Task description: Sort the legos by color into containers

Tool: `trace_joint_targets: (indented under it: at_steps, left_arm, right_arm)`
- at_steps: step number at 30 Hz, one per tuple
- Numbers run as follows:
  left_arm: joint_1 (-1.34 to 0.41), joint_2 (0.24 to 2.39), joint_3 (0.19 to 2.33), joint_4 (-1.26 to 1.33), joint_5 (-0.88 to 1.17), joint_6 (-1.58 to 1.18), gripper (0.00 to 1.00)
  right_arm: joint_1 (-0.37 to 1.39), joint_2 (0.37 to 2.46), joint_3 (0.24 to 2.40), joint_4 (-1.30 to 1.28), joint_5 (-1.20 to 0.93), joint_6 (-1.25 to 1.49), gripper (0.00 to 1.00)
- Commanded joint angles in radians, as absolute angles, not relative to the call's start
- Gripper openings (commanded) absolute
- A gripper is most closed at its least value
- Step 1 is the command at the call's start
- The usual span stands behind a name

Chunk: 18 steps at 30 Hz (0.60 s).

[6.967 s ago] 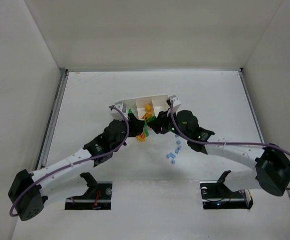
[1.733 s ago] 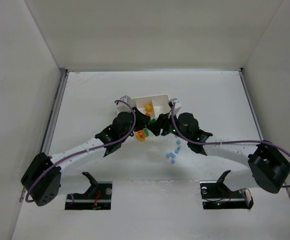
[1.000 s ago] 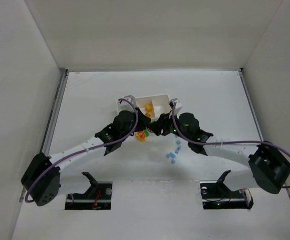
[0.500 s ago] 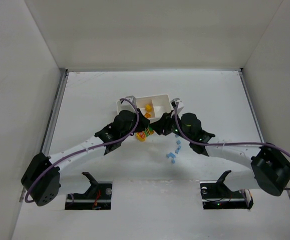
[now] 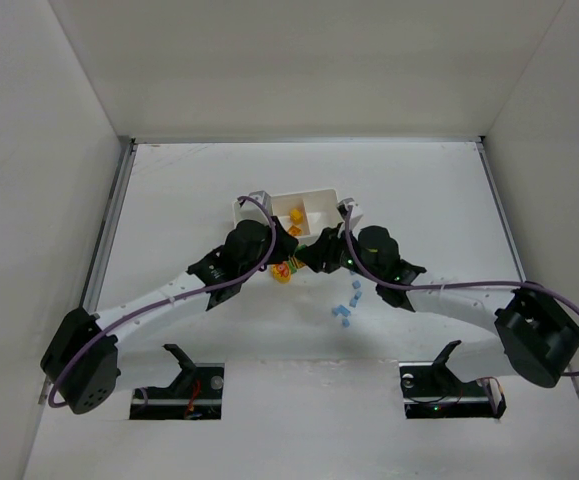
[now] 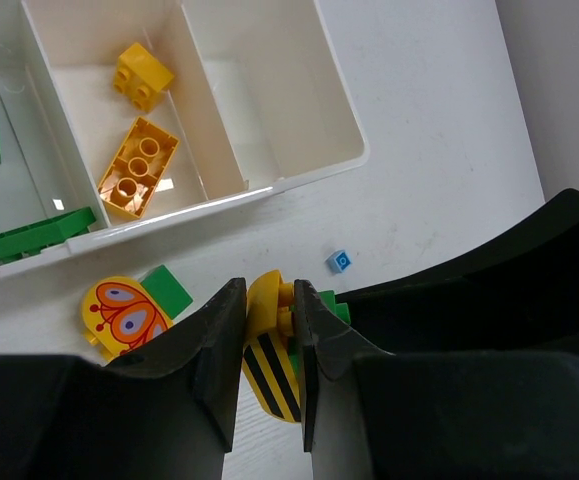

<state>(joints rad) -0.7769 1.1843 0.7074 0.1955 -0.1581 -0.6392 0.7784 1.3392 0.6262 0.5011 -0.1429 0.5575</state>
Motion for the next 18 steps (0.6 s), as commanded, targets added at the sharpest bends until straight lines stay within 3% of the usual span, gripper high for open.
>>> trace_joint_targets:
  at_steps: [1, 6, 11, 13, 18]
  left_arm:
    - [-0.771, 1.151, 0.747, 0.216, -0.164, -0.624, 0.10]
    - [-0.765, 1.146, 0.742, 0.216, -0.166, -0.629, 0.12]
    - [-0.740, 1.108, 0.719, 0.224, -0.183, -0.655, 0.41]
    - [-0.726, 1.080, 0.703, 0.230, -0.189, -0.676, 0.49]
    - [-0.732, 1.017, 0.658, 0.227, -0.184, -0.712, 0.49]
  right_arm:
    - [0.774, 1.345, 0.664, 0.545, -0.163, 0.561, 0.41]
    - [0.774, 1.333, 0.658, 0.551, -0.149, 0.563, 0.33]
    - [0.769, 1.322, 0.649, 0.560, -0.146, 0.578, 0.31]
    - [0.763, 1.319, 0.649, 0.563, -0.146, 0.591, 0.30]
    - [0.736, 1.312, 0.632, 0.586, -0.137, 0.638, 0.30]
